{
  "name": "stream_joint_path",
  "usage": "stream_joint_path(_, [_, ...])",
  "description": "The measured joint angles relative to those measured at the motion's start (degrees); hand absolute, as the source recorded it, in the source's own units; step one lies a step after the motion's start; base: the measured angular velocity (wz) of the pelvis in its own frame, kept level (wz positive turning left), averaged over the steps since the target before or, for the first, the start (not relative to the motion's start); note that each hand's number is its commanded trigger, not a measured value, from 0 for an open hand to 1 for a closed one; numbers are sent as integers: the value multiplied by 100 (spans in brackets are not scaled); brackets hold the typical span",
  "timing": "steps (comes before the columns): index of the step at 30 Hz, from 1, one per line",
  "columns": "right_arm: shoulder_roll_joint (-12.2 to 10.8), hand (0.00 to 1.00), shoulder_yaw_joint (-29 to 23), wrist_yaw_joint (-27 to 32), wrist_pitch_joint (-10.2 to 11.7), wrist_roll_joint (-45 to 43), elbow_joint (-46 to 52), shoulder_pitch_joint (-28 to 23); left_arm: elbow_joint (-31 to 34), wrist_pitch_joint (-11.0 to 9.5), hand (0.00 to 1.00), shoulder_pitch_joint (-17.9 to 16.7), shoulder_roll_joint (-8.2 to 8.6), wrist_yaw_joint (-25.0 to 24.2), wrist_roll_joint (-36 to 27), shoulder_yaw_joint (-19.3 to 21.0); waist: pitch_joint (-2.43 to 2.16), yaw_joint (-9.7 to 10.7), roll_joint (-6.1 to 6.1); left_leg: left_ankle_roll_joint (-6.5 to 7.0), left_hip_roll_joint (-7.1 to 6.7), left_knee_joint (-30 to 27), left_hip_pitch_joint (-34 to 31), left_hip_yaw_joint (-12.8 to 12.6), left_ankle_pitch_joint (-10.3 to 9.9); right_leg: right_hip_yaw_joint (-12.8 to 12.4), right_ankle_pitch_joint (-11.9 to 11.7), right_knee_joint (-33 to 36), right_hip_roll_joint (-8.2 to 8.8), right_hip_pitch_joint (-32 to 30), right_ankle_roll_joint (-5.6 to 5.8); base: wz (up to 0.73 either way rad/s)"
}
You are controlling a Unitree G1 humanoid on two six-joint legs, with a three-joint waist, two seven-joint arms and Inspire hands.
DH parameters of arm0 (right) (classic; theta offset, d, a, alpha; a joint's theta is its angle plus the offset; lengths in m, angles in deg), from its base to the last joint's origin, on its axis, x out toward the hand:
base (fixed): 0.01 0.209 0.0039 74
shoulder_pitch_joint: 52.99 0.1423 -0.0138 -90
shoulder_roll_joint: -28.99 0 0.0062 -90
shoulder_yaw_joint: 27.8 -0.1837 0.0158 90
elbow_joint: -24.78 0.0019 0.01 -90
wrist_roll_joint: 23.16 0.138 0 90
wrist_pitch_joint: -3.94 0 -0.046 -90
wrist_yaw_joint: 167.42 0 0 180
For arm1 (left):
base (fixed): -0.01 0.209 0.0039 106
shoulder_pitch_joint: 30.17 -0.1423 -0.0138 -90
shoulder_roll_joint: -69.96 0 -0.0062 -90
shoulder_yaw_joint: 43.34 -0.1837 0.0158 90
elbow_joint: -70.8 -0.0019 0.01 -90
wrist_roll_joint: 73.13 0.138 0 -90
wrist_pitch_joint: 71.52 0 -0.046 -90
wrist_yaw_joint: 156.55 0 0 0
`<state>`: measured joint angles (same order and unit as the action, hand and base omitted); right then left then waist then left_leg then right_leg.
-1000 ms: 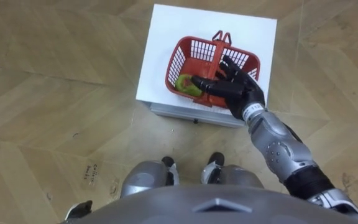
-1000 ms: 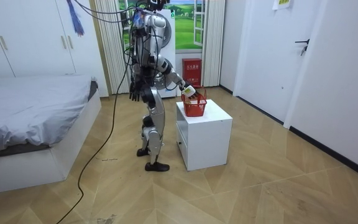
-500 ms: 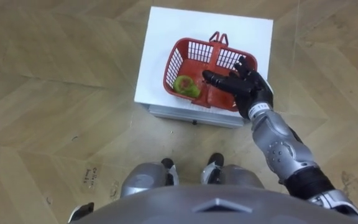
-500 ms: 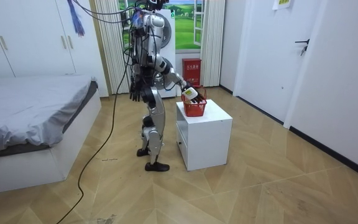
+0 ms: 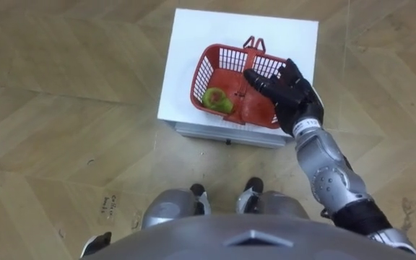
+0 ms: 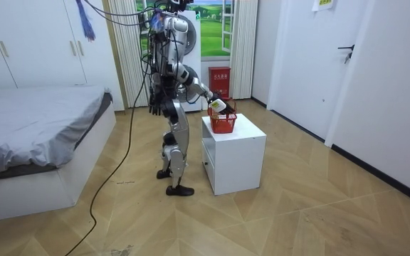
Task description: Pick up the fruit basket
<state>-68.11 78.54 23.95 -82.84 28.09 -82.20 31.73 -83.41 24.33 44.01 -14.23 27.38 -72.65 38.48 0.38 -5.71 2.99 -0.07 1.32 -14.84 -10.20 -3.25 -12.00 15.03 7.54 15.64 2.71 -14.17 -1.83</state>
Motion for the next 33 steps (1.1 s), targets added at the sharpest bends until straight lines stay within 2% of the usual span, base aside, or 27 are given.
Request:
stream_joint_path(3, [-7, 0, -22, 1, 18, -29, 291, -138, -1, -2, 0, -14, 1, 2, -17, 24, -13, 69, -40, 0, -4, 4, 30, -14, 0, -15, 20, 18, 9, 13, 10, -3])
stream_joint_path(5, [2, 0, -13, 9, 40, -30, 538, -299, -2, -12, 0, -21, 1, 2, -227, 21, -25, 81, -97, 0, 5, 11, 92, -155, 0, -102, 29, 39, 8, 20, 13, -18])
stream_joint_path(7, [5, 0, -18, 56, 43, -106, 641, -323, -4, -54, 0, -15, -3, 4, -357, 29, -24, 129, -121, 0, 3, 12, 100, -174, 0, -122, 29, 52, 15, 17, 13, -10])
stream_joint_path(9, [11, 0, -48, 119, 43, -491, 723, -339, -3, -124, 0, -19, 4, 4, -358, 35, 0, 187, -170, 0, 6, 28, 167, -257, 0, -212, 29, 74, -1, 24, 14, -19])
stream_joint_path(12, [25, 0, -221, 232, 90, -1035, 903, -414, 4, -178, 0, -23, 19, 6, -314, 71, 1, 257, -181, 6, 9, 110, 287, -285, -4, -252, 21, 4, -24, 104, 24, -7])
stream_joint_path(15, [28, 0, -402, 404, 127, -1553, 917, -416, 8, -260, 0, -16, 14, 60, -313, 130, -19, 355, -212, 13, 11, 222, 397, -305, -8, -324, 22, 12, -56, 148, 26, -8])
stream_joint_path(17, [40, 0, -443, 597, 255, -1821, 917, -414, 1, -346, 0, -15, 4, 87, -315, 129, -22, 396, -230, 13, 22, 235, 463, -320, -8, -367, 20, -7, -86, 209, 30, -7])
stream_joint_path(21, [43, 0, -482, 877, 316, -2116, 1024, -414, 7, -374, 0, 14, 4, 82, -318, 125, -28, 448, -248, 13, 33, 319, 575, -401, -8, -391, 20, -14, -106, 249, 30, -12])
stream_joint_path(23, [53, 0, -482, 980, 341, -2500, 1107, -413, 19, -366, 0, 17, 4, 76, -300, 125, -27, 555, -242, 13, 36, 327, 638, -394, -8, -385, 15, -91, -115, 343, 35, 0])
stream_joint_path(27, [132, 0, -522, 1227, 354, -2923, 945, -518, 54, -321, 0, 80, -14, 78, -241, 128, -15, 569, -253, 13, 36, 429, 861, -418, -8, -436, 30, -178, -136, 556, 59, 0])
stream_joint_path(29, [179, 0, -523, 1297, 336, -2940, 574, -537, 285, -276, 0, 92, -54, 80, -244, 132, -10, 552, -293, 13, 36, 450, 942, -455, -8, -517, 34, -202, -157, 612, 69, -10])
stream_joint_path(33, [186, 0, -542, 1300, 314, -2947, -203, -664, 332, -261, 0, 197, -83, 82, -270, 225, -1, 577, -323, 12, 50, 527, 1123, -455, -8, -508, 32, -304, -181, 813, 73, -2])
